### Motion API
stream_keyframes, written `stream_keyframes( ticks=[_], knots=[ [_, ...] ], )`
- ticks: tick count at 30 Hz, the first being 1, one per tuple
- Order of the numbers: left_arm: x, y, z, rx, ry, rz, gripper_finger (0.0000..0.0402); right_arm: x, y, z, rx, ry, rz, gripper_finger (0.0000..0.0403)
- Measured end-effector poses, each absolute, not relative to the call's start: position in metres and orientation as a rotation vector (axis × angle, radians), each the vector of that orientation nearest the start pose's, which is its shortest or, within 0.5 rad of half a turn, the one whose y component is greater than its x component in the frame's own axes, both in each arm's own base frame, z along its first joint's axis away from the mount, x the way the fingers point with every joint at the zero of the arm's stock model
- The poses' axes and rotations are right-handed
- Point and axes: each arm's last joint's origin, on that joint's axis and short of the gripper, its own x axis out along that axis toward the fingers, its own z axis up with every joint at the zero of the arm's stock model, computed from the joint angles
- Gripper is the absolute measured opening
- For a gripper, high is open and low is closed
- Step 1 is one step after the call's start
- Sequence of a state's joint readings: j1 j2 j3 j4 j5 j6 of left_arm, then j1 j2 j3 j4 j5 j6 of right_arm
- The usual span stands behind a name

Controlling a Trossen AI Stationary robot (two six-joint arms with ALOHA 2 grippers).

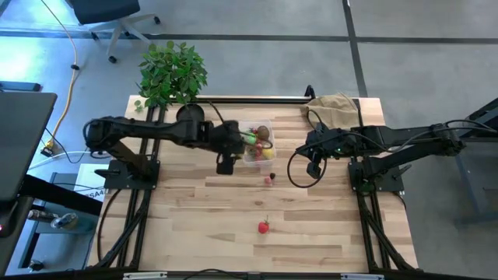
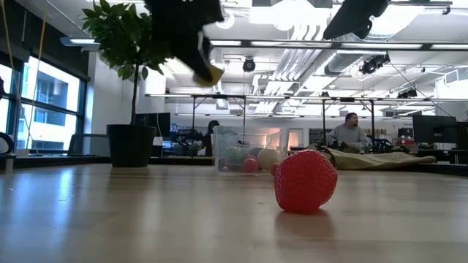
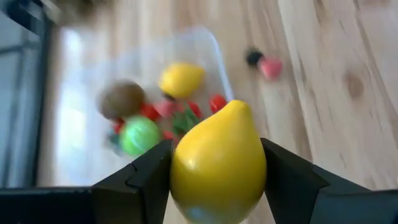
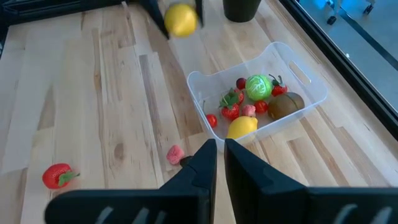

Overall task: Pick and placing Produce into tupperware
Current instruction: Put the yellow lemon into the transparent bin

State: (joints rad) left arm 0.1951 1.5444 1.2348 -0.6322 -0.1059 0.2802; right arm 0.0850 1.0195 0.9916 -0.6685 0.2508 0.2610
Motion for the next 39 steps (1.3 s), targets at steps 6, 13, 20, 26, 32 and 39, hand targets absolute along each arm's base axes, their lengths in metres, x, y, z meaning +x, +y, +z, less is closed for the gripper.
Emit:
stream_keyframes(
  ticks=[6, 13, 20, 26, 32, 39],
  knots=[
    [0.336, 0.073, 0.305, 0.322, 0.909, 0.204, 0.0197, 0.202, 0.010, 0.320, 0.133, 0.661, -0.247, 0.0024],
    [0.373, 0.102, 0.294, 0.328, 1.063, 0.149, 0.0199, 0.202, 0.010, 0.320, 0.133, 0.662, -0.247, 0.0024],
    [0.393, 0.132, 0.258, 0.247, 1.189, 0.047, 0.0200, 0.202, 0.010, 0.320, 0.135, 0.663, -0.242, 0.0024],
    [0.400, 0.145, 0.230, 0.217, 1.232, -0.011, 0.0201, 0.202, 0.010, 0.320, 0.135, 0.662, -0.243, 0.0024],
    [0.409, 0.148, 0.205, 0.190, 1.257, -0.050, 0.0201, 0.202, 0.010, 0.320, 0.135, 0.662, -0.243, 0.0024],
    [0.414, 0.148, 0.189, 0.171, 1.268, -0.081, 0.0201, 0.202, 0.010, 0.320, 0.135, 0.662, -0.243, 0.0024]
  ],
)
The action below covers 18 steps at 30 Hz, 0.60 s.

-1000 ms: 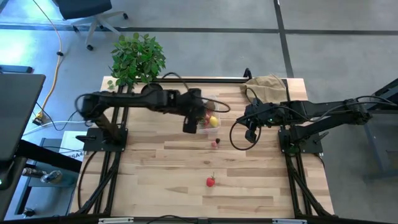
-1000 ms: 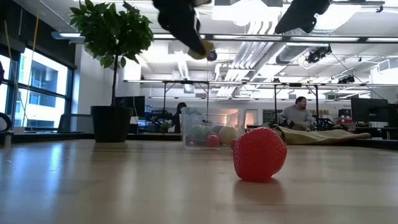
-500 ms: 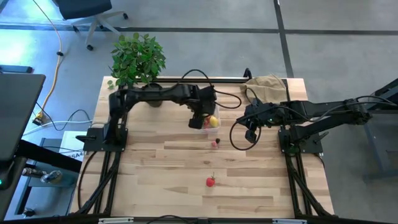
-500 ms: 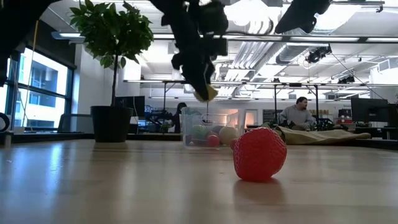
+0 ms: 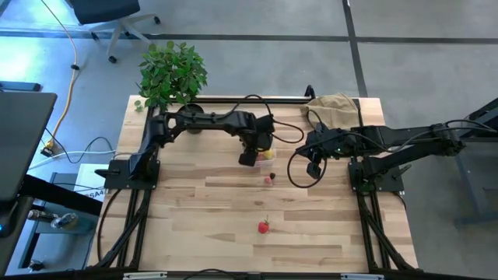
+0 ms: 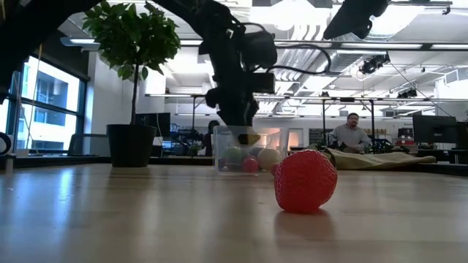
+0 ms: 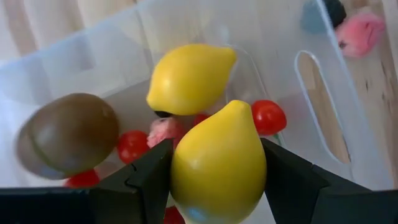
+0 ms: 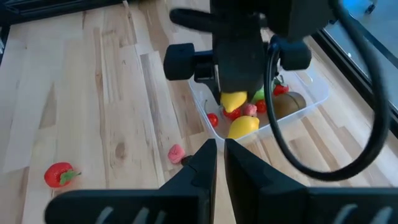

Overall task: Pick and placing Produce into tupperware
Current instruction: Put the yellow lemon into the transparent bin

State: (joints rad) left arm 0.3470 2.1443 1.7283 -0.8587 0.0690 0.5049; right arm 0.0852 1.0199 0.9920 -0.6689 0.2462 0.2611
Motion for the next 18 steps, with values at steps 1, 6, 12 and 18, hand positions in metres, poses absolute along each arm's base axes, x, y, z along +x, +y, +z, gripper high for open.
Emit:
stream_keyframes(
  ticks=[1, 6, 12, 18],
  knots=[
    [0.4147, 0.1478, 0.1866, 0.168, 1.271, -0.084, 0.0201, 0.2017, 0.0101, 0.3201, 0.135, 0.662, -0.243, 0.0024],
    [0.4149, 0.1477, 0.1863, 0.169, 1.269, -0.089, 0.0202, 0.2017, 0.0101, 0.3201, 0.135, 0.662, -0.243, 0.0024],
    [0.4148, 0.1480, 0.1863, 0.169, 1.270, -0.089, 0.0217, 0.2017, 0.0101, 0.3201, 0.135, 0.662, -0.243, 0.0024],
    [0.4147, 0.1479, 0.1862, 0.185, 1.272, -0.100, 0.0242, 0.2017, 0.0101, 0.3201, 0.135, 0.662, -0.243, 0.0024]
  ],
)
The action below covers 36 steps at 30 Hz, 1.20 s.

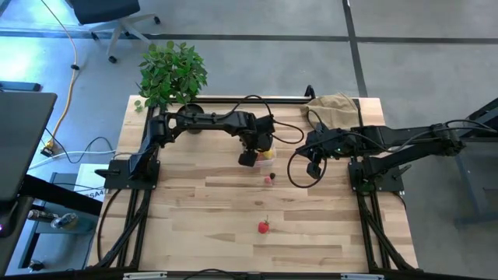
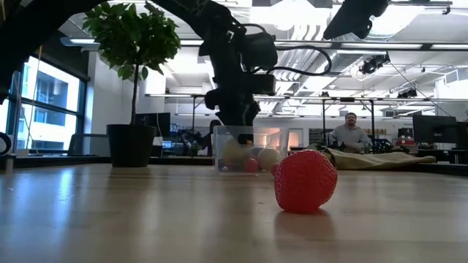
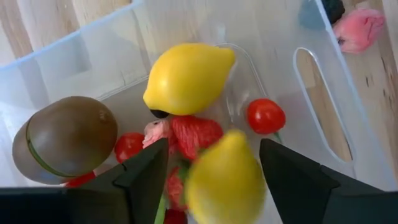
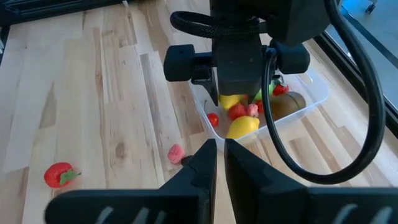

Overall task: Pick and placing Produce into tupperware
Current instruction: Put the yellow lemon into the transparent bin, then put the red strawberry into the transparent bin

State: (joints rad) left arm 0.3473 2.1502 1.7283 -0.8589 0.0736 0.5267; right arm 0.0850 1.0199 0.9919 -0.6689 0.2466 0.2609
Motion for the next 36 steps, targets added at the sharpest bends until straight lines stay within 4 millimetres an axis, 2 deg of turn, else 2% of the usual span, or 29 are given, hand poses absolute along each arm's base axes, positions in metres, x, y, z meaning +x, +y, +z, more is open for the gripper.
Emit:
stream_keyframes(
  ticks=[8, 13, 21, 29, 36],
  knots=[
    [0.413, 0.147, 0.192, 0.198, 1.278, -0.110, 0.0241, 0.202, 0.010, 0.320, 0.135, 0.662, -0.243, 0.0024],
    [0.413, 0.147, 0.223, 0.206, 1.270, -0.101, 0.0223, 0.202, 0.010, 0.320, 0.135, 0.662, -0.243, 0.0024],
    [0.405, 0.145, 0.290, 0.191, 1.304, -0.054, 0.0196, 0.202, 0.010, 0.320, 0.135, 0.662, -0.243, 0.0024],
    [0.377, 0.124, 0.336, 0.152, 1.340, -0.060, 0.0179, 0.202, 0.010, 0.320, 0.135, 0.662, -0.243, 0.0024],
    [0.352, 0.086, 0.358, 0.203, 1.352, 0.020, 0.0170, 0.202, 0.010, 0.320, 0.135, 0.662, -0.243, 0.0024]
  ],
)
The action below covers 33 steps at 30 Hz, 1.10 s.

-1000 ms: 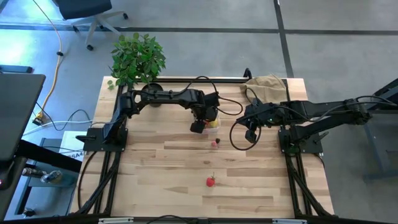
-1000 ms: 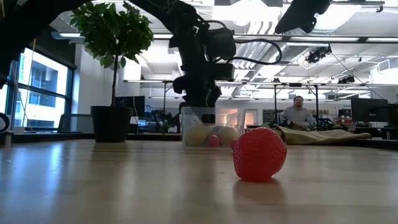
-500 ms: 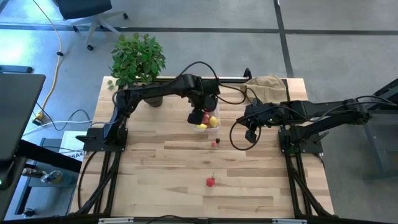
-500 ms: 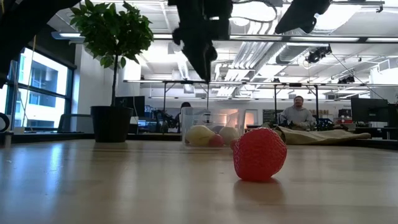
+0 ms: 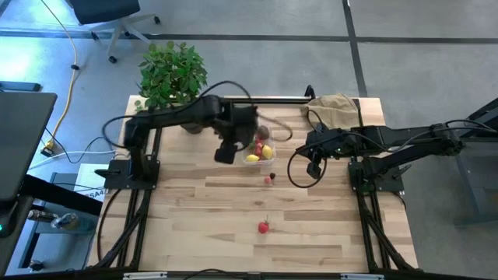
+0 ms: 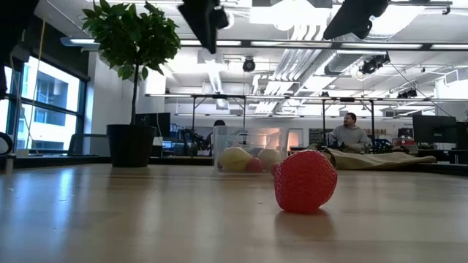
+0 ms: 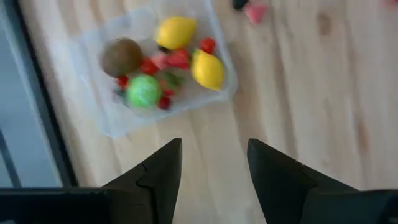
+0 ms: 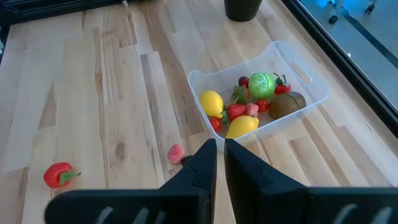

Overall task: Pick and placing Produce into tupperware
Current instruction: Put the red strawberry into the transparent bin

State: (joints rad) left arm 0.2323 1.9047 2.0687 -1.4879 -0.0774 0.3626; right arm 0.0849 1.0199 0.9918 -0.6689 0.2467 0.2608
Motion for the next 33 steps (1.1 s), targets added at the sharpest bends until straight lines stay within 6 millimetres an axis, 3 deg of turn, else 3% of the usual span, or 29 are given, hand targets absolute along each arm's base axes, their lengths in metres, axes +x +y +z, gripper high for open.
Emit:
stream_keyframes(
  ticks=[6, 14, 21, 29, 33],
  knots=[
    [0.329, 0.044, 0.338, 0.188, 1.302, 0.030, 0.0170, 0.202, 0.010, 0.320, 0.135, 0.662, -0.244, 0.0024],
    [0.303, -0.028, 0.280, 0.174, 1.021, -0.055, 0.0170, 0.202, 0.010, 0.320, 0.135, 0.662, -0.244, 0.0024],
    [0.320, -0.076, 0.227, 0.147, 0.836, -0.148, 0.0170, 0.202, 0.010, 0.320, 0.135, 0.663, -0.243, 0.0024],
    [0.346, -0.112, 0.198, 0.055, 0.780, -0.219, 0.0170, 0.202, 0.010, 0.320, 0.135, 0.661, -0.244, 0.0024],
    [0.357, -0.129, 0.195, -0.042, 0.726, -0.242, 0.0170, 0.202, 0.010, 0.320, 0.135, 0.662, -0.244, 0.0024]
  ],
)
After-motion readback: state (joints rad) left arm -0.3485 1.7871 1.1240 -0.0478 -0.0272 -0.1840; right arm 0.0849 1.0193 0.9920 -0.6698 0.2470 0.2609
